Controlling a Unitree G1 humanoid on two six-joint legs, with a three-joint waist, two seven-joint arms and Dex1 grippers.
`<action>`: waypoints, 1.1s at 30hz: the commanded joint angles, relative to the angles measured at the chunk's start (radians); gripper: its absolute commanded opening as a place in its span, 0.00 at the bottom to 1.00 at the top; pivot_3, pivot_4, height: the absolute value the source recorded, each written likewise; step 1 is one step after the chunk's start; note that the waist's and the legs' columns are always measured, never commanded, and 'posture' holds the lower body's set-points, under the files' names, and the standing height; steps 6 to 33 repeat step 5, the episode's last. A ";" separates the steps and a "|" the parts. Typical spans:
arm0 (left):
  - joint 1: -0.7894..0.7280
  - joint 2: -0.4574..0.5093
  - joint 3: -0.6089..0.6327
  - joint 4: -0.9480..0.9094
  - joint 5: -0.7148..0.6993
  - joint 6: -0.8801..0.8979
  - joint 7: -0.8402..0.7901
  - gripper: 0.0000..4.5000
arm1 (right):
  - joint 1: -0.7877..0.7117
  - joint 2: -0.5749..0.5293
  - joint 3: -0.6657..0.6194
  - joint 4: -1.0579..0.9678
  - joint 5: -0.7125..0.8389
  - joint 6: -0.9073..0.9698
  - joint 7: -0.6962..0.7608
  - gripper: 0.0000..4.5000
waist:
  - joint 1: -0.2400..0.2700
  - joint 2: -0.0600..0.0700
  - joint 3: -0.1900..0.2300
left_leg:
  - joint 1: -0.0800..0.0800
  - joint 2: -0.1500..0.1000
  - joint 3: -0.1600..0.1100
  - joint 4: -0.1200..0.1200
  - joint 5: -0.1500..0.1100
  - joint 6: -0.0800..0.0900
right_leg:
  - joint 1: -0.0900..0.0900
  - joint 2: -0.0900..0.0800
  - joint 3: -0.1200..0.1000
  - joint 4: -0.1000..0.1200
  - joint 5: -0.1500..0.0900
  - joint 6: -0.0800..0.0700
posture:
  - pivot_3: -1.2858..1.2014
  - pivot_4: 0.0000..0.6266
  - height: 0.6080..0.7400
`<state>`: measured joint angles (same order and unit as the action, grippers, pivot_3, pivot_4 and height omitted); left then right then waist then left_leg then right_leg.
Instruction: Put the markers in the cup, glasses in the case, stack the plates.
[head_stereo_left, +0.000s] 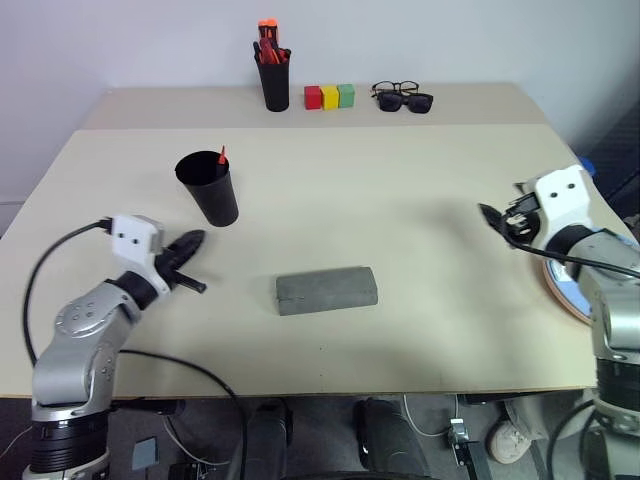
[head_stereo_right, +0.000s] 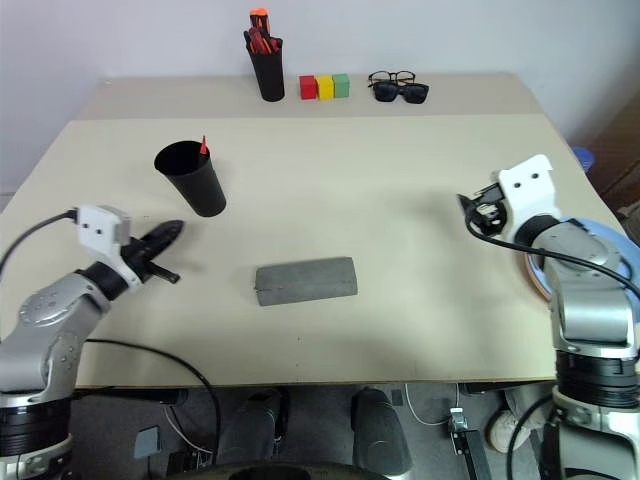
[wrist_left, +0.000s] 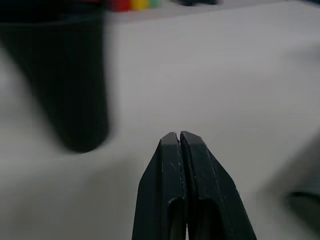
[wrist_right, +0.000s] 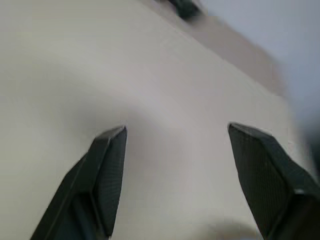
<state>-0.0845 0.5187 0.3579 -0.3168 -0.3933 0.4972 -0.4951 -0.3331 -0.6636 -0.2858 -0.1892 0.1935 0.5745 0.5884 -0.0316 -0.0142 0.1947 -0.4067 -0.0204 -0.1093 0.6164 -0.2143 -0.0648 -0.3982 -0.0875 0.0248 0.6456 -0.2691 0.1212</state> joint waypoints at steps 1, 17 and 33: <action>0.035 0.007 0.093 -0.021 0.026 -0.059 0.058 0.00 | -0.007 0.000 -0.029 -0.005 0.132 0.008 0.108 0.72 | 0.011 0.000 0.000 | 0.000 0.000 0.000 0.000 0.000 0.000 | 0.000 0.000 0.000 0.000 0.000 0.000 | 0.52 0.24 1.00; 0.063 -0.005 0.109 -0.034 0.009 -0.075 0.070 0.00 | -0.021 -0.005 0.032 0.043 0.139 -0.019 0.156 0.72 | 0.019 0.000 0.000 | 0.000 -0.001 0.000 0.000 0.000 0.000 | 0.000 -0.001 0.000 -0.001 0.000 0.000 | 0.52 0.24 1.00; 0.063 -0.005 0.109 -0.034 0.009 -0.075 0.070 0.00 | -0.021 -0.005 0.032 0.043 0.139 -0.019 0.156 0.72 | 0.019 0.000 0.000 | 0.000 -0.001 0.000 0.000 0.000 0.000 | 0.000 -0.001 0.000 -0.001 0.000 0.000 | 0.52 0.24 1.00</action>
